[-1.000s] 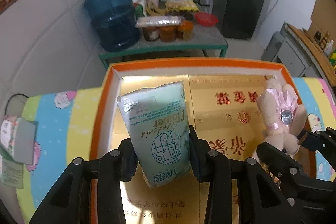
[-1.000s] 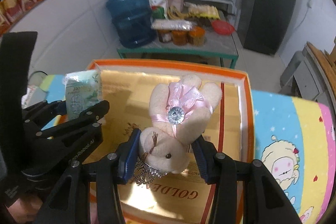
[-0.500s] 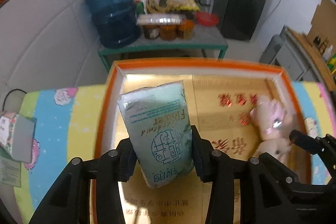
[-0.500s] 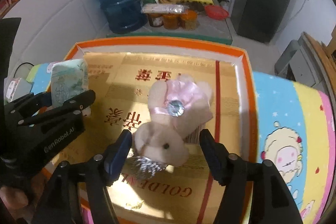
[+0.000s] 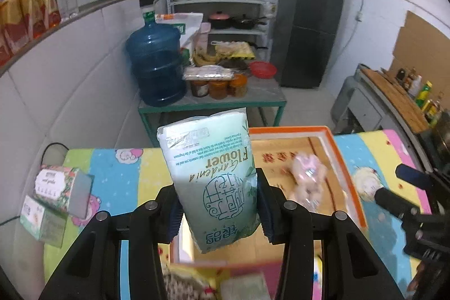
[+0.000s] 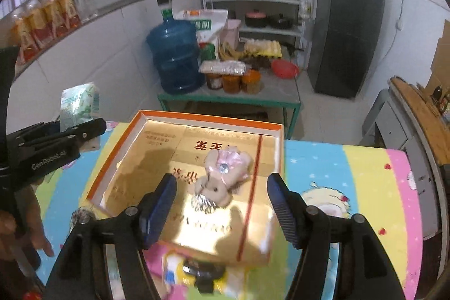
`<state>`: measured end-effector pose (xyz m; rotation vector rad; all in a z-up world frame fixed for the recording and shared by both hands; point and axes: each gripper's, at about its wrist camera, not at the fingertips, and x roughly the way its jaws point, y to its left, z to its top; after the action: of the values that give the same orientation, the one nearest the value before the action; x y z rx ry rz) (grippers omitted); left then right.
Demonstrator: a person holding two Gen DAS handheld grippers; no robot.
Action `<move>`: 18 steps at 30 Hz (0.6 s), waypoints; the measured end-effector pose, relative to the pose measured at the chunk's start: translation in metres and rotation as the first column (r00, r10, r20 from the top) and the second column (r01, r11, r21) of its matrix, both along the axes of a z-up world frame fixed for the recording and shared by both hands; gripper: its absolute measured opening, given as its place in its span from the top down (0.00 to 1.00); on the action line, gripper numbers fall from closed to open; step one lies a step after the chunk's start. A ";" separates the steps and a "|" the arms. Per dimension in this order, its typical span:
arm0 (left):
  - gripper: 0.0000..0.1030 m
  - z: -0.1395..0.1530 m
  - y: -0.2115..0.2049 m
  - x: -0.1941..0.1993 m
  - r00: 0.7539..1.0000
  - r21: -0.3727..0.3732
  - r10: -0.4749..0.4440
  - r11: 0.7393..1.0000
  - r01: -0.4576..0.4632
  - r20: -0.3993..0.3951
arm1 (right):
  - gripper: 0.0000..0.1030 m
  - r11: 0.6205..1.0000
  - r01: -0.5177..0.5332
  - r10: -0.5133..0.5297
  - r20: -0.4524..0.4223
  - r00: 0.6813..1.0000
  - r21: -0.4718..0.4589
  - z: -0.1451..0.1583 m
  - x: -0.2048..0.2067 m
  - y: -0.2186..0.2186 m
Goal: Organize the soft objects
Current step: 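Lower the bunny into the box with the right gripper while the left gripper drops the tissue pack there, then move both tools back over the remaining items on the tablecloth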
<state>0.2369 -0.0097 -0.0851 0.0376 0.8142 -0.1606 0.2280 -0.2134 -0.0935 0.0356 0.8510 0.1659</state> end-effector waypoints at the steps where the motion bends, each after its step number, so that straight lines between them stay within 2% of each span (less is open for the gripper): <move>1: 0.54 0.003 0.002 -0.009 1.000 -0.018 -0.012 1.000 0.012 0.007 | 0.35 1.000 -0.005 0.005 0.008 1.000 0.010 0.003 -0.009 -0.005; 3: 0.54 0.006 0.004 -0.029 1.000 -0.045 -0.017 0.999 0.018 0.024 | 0.35 1.000 -0.007 0.007 0.025 1.000 0.015 0.010 -0.029 -0.015; 5: 0.54 0.006 0.004 -0.037 1.000 -0.038 -0.009 0.999 0.010 0.027 | 0.35 1.000 -0.011 0.010 0.036 0.999 0.024 0.013 -0.045 -0.024; 8: 0.54 -0.001 0.001 -0.038 1.000 -0.041 -0.007 0.999 0.007 0.013 | 0.35 0.999 -0.010 0.009 0.036 0.999 0.037 0.014 -0.062 -0.032; 12: 0.53 -0.012 -0.003 -0.032 0.998 -0.061 -0.036 0.997 0.038 0.043 | 0.35 0.999 -0.014 0.012 0.046 0.999 0.040 0.018 -0.079 -0.039; 16: 0.52 -0.041 -0.008 -0.004 0.996 -0.105 -0.081 0.992 0.076 -0.045 | 0.35 0.999 -0.002 0.000 0.047 0.999 0.035 0.017 -0.090 -0.045; 17: 0.50 -0.048 -0.009 0.002 0.995 -0.114 -0.086 0.990 0.080 -0.048 | 0.35 0.999 0.006 -0.007 0.044 0.999 0.036 0.017 -0.091 -0.047; 18: 0.40 -0.053 -0.010 0.007 0.995 -0.122 -0.094 0.989 0.088 -0.045 | 0.35 0.999 0.012 -0.014 0.042 0.999 0.038 0.017 -0.092 -0.050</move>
<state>0.2438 -0.0196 -0.1385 -0.0428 0.8525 -0.2975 0.1358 -0.2630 -0.0768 0.0725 0.8057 0.1698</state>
